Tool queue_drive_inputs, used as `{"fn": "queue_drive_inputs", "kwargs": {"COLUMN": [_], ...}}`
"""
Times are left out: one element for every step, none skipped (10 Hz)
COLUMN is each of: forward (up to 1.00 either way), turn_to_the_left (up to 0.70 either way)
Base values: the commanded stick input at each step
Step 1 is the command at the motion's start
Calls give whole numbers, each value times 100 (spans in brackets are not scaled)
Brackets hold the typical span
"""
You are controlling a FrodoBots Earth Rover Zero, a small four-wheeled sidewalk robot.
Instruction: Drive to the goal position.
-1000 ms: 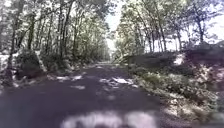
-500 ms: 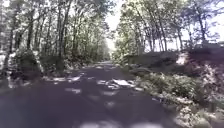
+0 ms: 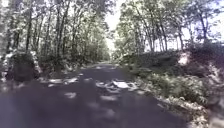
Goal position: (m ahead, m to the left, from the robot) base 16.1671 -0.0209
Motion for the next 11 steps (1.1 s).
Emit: {"fn": "queue_drive_inputs", "kwargs": {"forward": [45, 45, 45, 45, 45, 45, 45, 45, 45, 45, 45], "turn_to_the_left": [0, 0, 0, 0, 0, 19, 27, 27, 27, 27, 2]}}
